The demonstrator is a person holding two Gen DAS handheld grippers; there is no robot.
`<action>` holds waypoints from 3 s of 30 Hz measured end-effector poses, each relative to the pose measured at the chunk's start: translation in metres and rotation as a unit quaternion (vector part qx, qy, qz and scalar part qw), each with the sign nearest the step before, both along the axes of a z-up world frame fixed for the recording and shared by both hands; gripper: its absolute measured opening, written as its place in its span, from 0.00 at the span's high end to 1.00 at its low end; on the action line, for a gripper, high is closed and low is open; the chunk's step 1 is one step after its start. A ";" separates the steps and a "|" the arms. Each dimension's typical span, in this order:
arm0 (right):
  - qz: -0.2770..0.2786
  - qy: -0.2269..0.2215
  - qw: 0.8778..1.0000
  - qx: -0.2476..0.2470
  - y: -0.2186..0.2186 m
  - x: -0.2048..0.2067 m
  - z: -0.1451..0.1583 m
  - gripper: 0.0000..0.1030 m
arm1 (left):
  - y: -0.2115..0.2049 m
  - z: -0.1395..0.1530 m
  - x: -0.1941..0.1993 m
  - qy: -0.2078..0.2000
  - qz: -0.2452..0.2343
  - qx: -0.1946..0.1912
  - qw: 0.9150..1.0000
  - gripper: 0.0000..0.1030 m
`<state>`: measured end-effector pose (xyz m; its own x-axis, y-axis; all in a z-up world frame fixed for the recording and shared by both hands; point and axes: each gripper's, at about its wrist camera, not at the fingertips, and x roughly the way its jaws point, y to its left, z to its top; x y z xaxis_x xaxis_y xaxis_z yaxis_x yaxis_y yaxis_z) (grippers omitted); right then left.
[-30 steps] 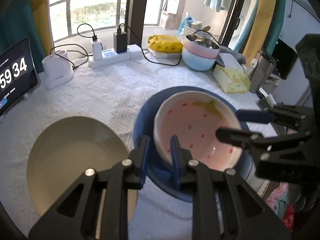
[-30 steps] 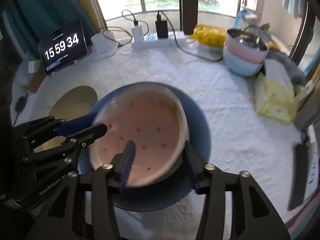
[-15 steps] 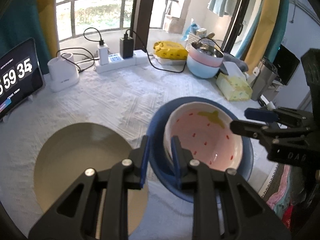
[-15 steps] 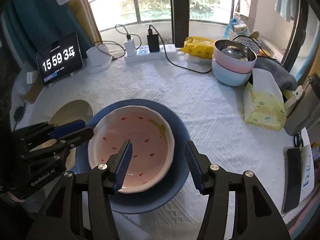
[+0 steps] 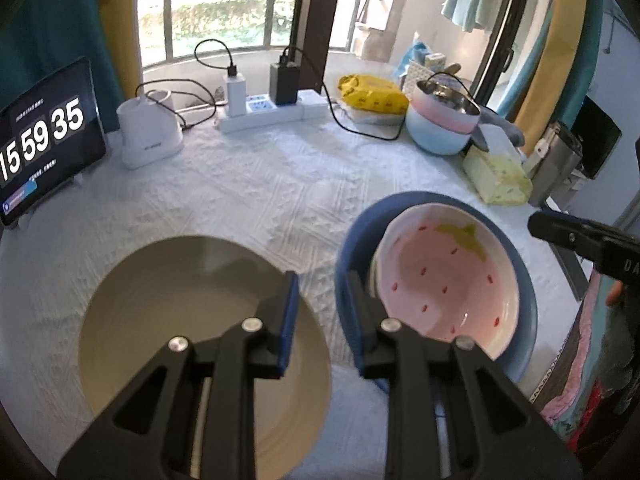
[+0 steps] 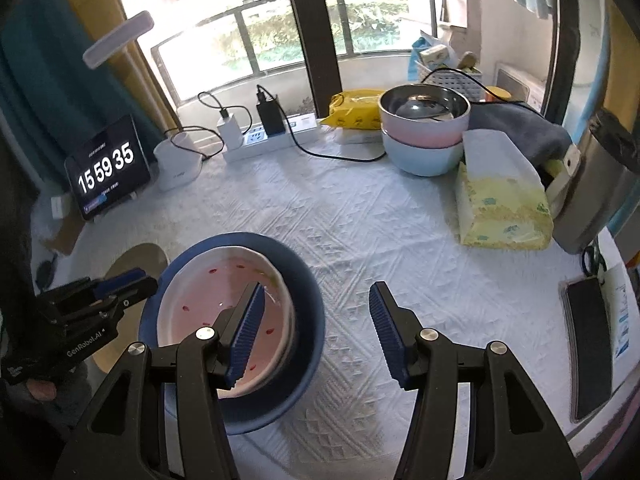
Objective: Organize plates and bowls
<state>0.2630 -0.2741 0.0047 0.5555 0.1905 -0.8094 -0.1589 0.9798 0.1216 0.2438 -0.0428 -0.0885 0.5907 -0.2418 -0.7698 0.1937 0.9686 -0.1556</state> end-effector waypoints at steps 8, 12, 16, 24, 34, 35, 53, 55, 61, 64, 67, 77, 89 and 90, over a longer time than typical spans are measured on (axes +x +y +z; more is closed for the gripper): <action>-0.010 0.005 1.000 0.026 -0.022 -0.003 -0.008 0.44 | -0.011 -0.004 0.001 0.013 0.008 0.021 1.000 0.75; -0.001 0.020 0.999 0.042 -0.027 0.001 -0.019 0.44 | -0.013 -0.011 0.004 0.028 0.020 0.027 0.999 0.74; 0.022 0.018 0.998 0.060 -0.028 0.005 -0.023 0.47 | -0.016 -0.014 0.005 0.038 0.032 0.034 0.998 0.73; 0.040 0.044 0.997 0.040 -0.020 0.014 -0.040 0.61 | -0.022 -0.021 0.007 0.043 0.023 0.046 0.998 0.71; 0.030 0.051 0.997 0.047 -0.014 0.009 -0.056 0.62 | -0.022 -0.022 0.008 0.027 0.015 0.050 0.998 0.71; 0.030 0.051 0.997 0.042 -0.013 0.009 -0.056 0.62 | -0.022 -0.022 0.008 0.027 0.013 0.050 0.998 0.71; -0.002 0.051 0.998 0.029 -0.009 0.009 -0.056 0.62 | -0.025 -0.022 0.006 0.005 -0.002 0.053 0.999 0.77; -0.017 0.054 0.998 0.037 -0.010 0.011 -0.061 0.62 | -0.028 -0.022 0.005 -0.001 -0.004 0.057 0.998 0.80; -0.022 0.051 0.996 0.071 -0.014 0.011 -0.063 0.71 | -0.033 -0.021 0.002 -0.012 -0.009 0.063 0.998 0.90; -0.025 0.042 0.995 0.083 -0.011 0.009 -0.063 0.82 | -0.030 -0.021 0.003 -0.012 -0.003 0.049 0.999 0.90; -0.023 0.031 0.997 0.071 0.000 0.006 -0.060 0.93 | -0.027 -0.022 0.001 -0.013 0.005 0.031 0.999 0.91; -0.051 0.020 0.996 0.064 0.001 -0.001 -0.058 0.93 | -0.030 -0.019 -0.002 -0.016 0.008 0.030 0.999 0.92; -0.061 0.025 0.996 0.066 -0.006 -0.009 -0.051 0.93 | -0.035 -0.011 -0.008 -0.017 0.000 0.027 0.999 0.92; -0.061 0.023 0.996 0.066 -0.007 -0.010 -0.050 0.93 | -0.035 -0.010 -0.009 -0.018 0.000 0.025 1.000 0.92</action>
